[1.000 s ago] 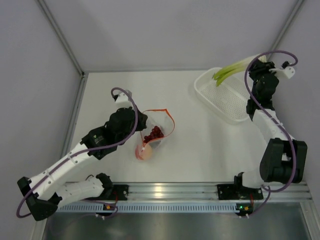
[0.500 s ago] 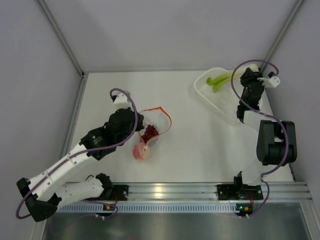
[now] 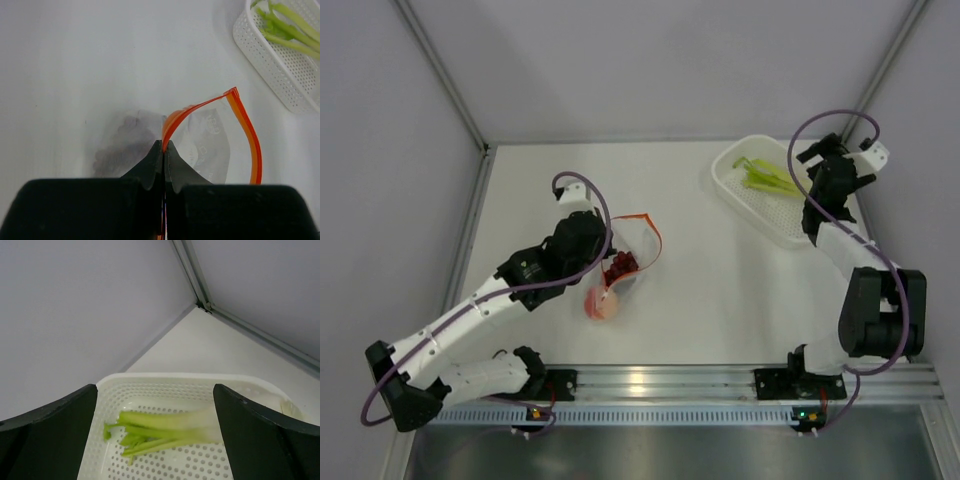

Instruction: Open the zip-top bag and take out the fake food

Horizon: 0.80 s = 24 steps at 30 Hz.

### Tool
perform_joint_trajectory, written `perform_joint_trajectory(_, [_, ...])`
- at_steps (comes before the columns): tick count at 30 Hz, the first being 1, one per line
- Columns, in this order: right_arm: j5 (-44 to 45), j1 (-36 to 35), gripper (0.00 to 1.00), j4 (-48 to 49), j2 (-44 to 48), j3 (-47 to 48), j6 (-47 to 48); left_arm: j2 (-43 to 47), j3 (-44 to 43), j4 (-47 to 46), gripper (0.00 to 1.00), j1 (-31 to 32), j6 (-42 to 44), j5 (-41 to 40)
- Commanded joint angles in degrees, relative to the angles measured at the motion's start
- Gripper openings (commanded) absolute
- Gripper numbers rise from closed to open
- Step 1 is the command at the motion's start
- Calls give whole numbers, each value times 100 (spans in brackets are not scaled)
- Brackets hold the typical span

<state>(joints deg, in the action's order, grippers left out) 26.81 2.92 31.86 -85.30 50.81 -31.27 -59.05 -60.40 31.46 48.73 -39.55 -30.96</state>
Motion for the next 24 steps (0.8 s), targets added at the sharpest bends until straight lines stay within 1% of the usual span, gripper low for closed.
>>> perform_joint_trajectory(1, [176, 86, 99, -1654, 329, 728, 340, -150, -358, -211, 0, -30, -167, -25])
perform_joint_trajectory(2, [150, 86, 99, -2170, 347, 920, 445, -186, -376, -211, 0, -30, -184, -7])
perform_joint_trajectory(3, [149, 86, 99, -2375, 382, 1001, 489, -247, -393, -211, 0, -30, -202, -7])
perform_joint_trajectory(8, [1, 104, 99, -2947, 680, 1036, 630, -493, -481, -220, 0, -30, -369, -120])
perform_joint_trajectory(11, [-718, 78, 99, -3562, 891, 1185, 665, -704, -595, -220, 0, -30, -580, -165])
perform_joint_trajectory(12, [-799, 51, 99, -3807, 953, 1212, 718, -800, -622, -228, 0, -30, -641, -139])
perform_joint_trajectory(14, [-1001, -168, 99, -3993, 1181, 1247, 876, -880, -727, -228, 0, -30, -808, -173])
perform_joint_trajectory(16, [-1194, -554, 99, -4152, 1401, 1274, 912, -942, -780, -237, 0, -21, -1071, -305])
perform_joint_trajectory(17, [-1413, -660, 99, -4196, 1471, 1300, 912, -942, -798, -228, 0, -21, -1185, -349])
perform_joint_trajectory(18, [-1502, -870, 97, -4423, 1550, 1344, 877, -916, -798, -237, 0, -21, -1422, -462])
perform_joint_trajectory(19, [-1651, -976, 95, -4486, 1569, 1457, 842, -907, -798, -246, 0, -21, -1528, -524])
perform_joint_trajectory(20, [-1957, -1073, 91, -4539, 1595, 1502, 824, -889, -798, -298, 0, -21, -1616, -586])
perform_joint_trajectory(22, [-2283, -1381, 87, -4723, 1665, 1625, 658, -881, -868, -307, 0, -21, -1853, -761])
perform_joint_trajectory(23, [-2842, -1460, 80, -4741, 1692, 1652, 596, -881, -868, -307, 0, -21, -1959, -815])
perform_joint_trajectory(24, [-3048, -1617, 76, -4767, 1744, 1678, 526, -889, -894, -299, 0, -21, -2178, -876])
